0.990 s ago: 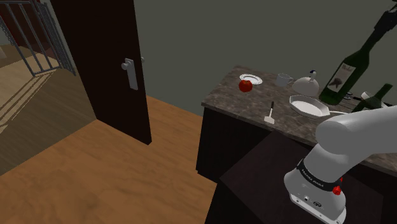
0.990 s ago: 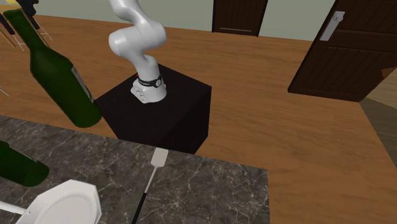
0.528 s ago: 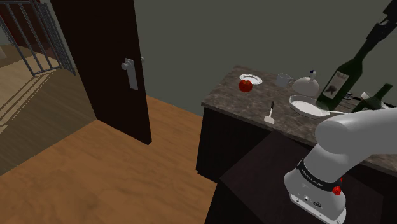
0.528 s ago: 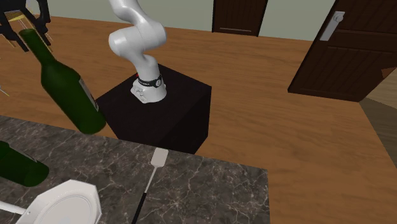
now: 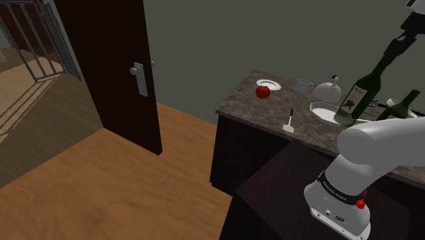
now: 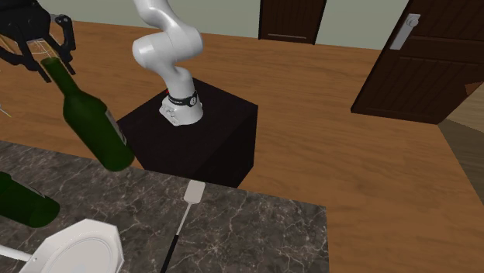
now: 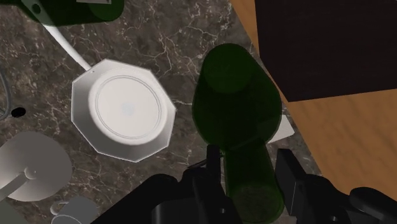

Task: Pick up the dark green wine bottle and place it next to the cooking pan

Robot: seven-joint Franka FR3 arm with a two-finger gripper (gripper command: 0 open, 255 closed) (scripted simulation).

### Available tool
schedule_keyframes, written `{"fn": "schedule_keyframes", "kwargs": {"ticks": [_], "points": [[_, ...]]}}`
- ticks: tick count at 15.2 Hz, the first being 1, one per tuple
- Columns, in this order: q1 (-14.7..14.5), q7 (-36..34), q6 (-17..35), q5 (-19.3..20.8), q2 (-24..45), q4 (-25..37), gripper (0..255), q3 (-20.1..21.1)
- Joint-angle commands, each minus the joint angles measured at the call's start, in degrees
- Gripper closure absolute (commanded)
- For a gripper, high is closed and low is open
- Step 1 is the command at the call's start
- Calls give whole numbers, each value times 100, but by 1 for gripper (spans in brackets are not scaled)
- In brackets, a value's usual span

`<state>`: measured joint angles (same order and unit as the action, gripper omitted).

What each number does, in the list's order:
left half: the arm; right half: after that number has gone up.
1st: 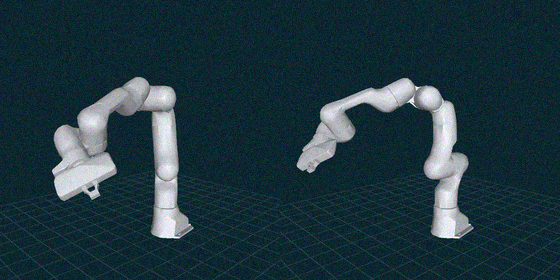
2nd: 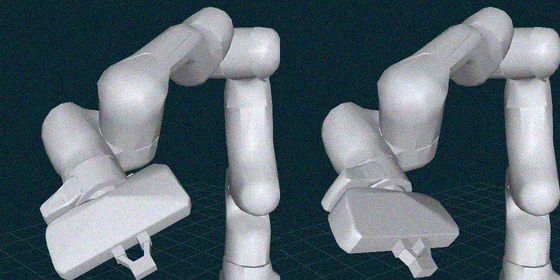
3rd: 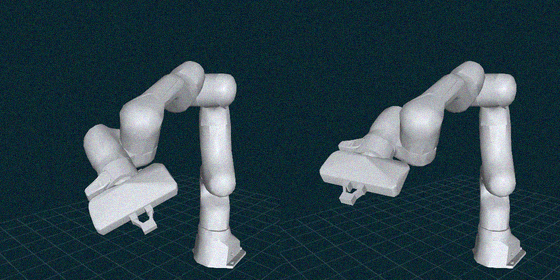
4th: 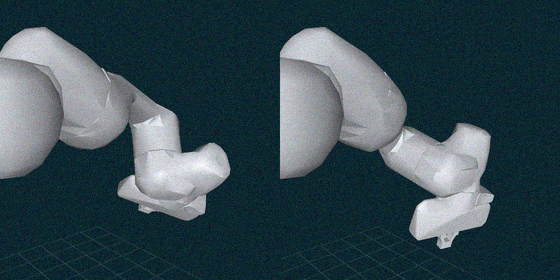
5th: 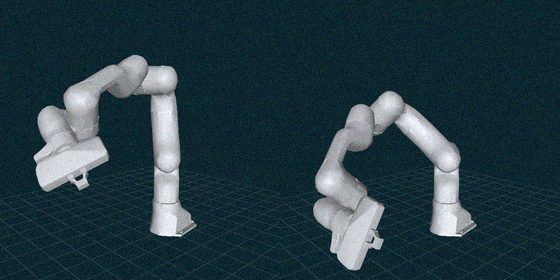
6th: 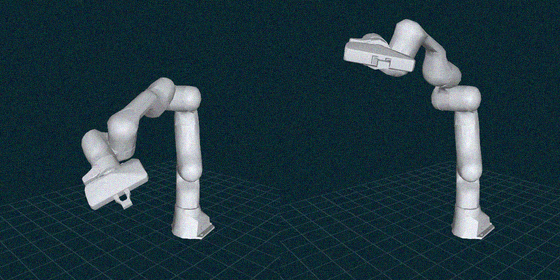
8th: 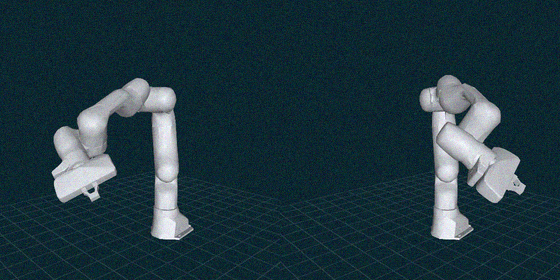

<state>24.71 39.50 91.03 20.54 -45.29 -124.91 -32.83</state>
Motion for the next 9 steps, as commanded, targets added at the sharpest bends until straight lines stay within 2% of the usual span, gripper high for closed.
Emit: {"fn": "schedule_keyframes", "kwargs": {"ticks": [1, 9], "points": [[26, -13, 129, 40, -55, -176, 255, -30], [118, -57, 665, 212, -202, -850, 255, -196]]}}
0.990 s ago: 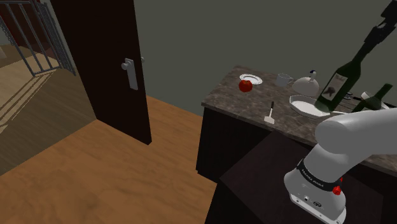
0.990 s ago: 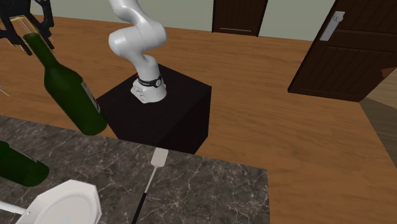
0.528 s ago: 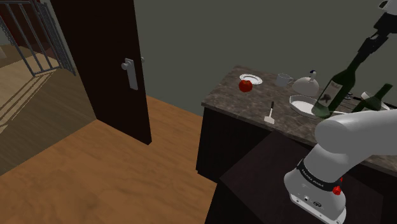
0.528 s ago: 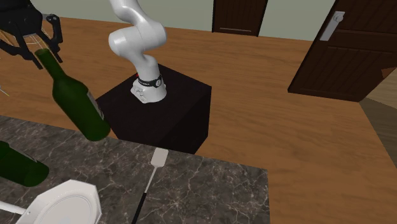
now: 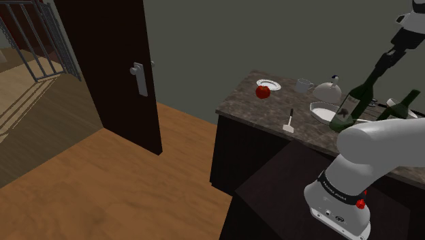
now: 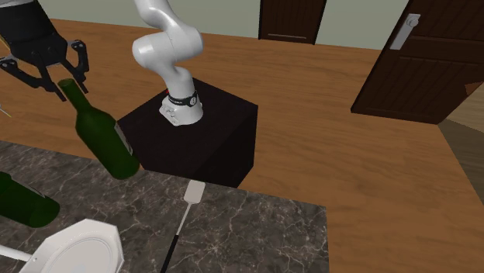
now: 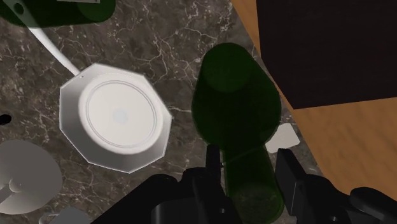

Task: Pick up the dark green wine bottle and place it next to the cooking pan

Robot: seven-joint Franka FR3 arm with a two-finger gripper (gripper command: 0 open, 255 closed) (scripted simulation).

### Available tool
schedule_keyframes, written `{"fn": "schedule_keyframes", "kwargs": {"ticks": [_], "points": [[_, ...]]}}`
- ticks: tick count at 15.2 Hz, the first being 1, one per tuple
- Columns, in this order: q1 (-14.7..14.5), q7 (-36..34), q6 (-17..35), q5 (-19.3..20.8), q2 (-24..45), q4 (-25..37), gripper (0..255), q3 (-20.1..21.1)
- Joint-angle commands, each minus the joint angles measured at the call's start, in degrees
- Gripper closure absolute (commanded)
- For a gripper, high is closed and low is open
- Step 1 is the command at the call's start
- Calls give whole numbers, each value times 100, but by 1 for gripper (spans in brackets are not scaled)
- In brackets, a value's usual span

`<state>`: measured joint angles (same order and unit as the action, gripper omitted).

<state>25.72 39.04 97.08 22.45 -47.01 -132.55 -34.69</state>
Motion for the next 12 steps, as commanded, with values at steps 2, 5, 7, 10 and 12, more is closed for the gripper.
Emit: {"fn": "schedule_keyframes", "kwargs": {"ticks": [2, 5, 7, 10, 12], "points": [[38, -20, 197, 67, -54, -244, 255, -59], [70, -33, 405, 139, -81, -475, 255, -137], [90, -42, 545, 188, -92, -625, 255, -192], [118, -53, 760, 265, -98, -842, 255, -282], [136, -60, 906, 318, -94, -982, 255, -345]]}}
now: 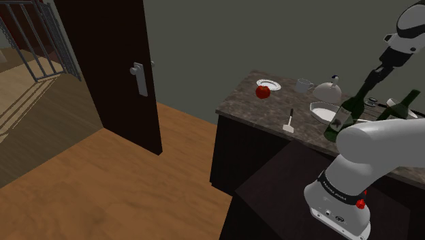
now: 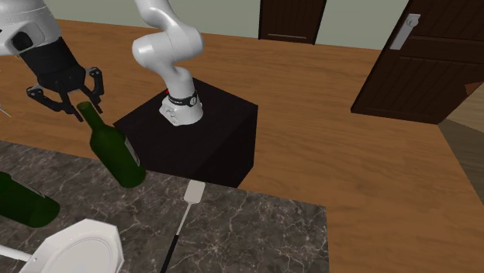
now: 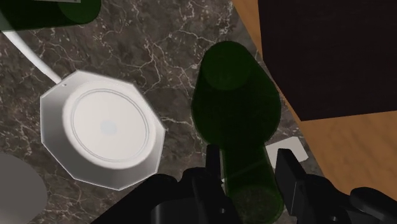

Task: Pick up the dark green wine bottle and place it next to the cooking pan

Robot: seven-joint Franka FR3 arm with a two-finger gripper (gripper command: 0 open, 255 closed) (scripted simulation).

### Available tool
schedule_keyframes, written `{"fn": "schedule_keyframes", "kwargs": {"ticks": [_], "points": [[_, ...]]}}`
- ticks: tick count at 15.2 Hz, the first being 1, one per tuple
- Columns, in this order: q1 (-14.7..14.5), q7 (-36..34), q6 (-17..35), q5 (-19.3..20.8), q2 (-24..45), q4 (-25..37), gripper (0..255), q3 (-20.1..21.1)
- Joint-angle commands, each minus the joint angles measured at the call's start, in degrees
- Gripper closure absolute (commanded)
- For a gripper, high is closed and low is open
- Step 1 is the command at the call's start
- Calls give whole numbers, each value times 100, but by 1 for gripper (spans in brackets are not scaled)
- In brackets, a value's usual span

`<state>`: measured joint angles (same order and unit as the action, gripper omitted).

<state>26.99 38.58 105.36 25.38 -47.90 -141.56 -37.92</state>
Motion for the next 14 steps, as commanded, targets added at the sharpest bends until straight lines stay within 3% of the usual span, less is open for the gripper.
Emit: {"fn": "schedule_keyframes", "kwargs": {"ticks": [1, 6, 14], "points": [[18, -17, 152, 52, -1, -149, 255, -54], [55, -32, 531, 191, 45, -476, 255, -230], [54, -32, 531, 192, 44, -476, 255, -230]]}}
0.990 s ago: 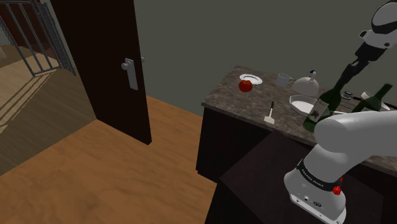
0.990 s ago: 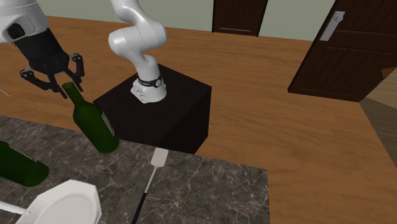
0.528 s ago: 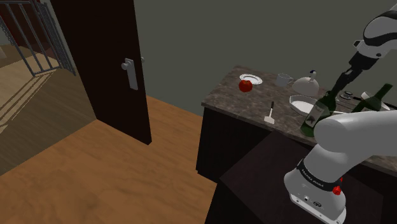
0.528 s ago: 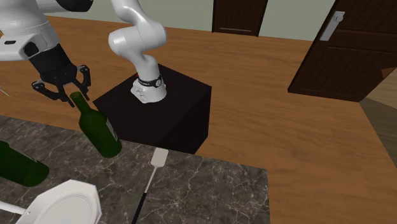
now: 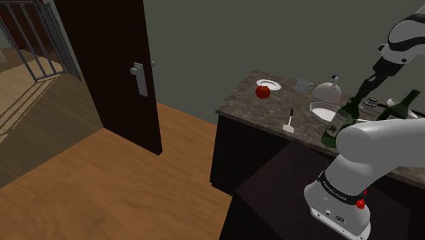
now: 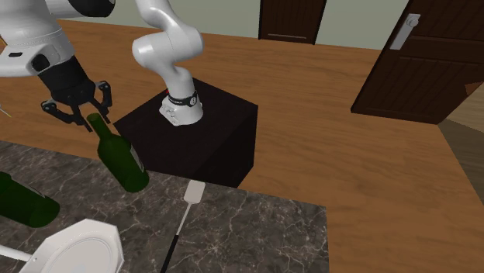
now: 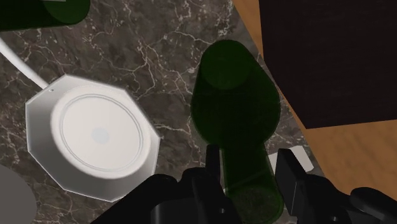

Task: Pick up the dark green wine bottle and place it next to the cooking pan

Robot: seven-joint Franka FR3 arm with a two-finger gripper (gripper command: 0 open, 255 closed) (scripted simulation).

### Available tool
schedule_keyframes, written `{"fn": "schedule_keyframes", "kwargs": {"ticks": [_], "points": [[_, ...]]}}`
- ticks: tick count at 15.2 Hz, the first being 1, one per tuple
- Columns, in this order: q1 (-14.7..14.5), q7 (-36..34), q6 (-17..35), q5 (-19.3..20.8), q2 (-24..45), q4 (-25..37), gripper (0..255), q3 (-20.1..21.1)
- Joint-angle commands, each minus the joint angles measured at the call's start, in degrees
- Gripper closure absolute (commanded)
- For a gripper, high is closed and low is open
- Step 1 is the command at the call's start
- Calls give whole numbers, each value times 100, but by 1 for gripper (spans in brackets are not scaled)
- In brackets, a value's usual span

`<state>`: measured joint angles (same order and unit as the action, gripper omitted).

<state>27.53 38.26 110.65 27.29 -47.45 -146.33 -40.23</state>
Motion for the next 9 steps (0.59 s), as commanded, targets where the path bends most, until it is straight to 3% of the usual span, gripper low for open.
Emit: {"fn": "schedule_keyframes", "kwargs": {"ticks": [1, 6, 9], "points": [[0, 0, 1, 0, -1, 1, 0, 1], [0, 0, 1, 0, 0, 1, 0, 1], [-10, 40, -595, -186, -126, 459, 0, 270]]}}
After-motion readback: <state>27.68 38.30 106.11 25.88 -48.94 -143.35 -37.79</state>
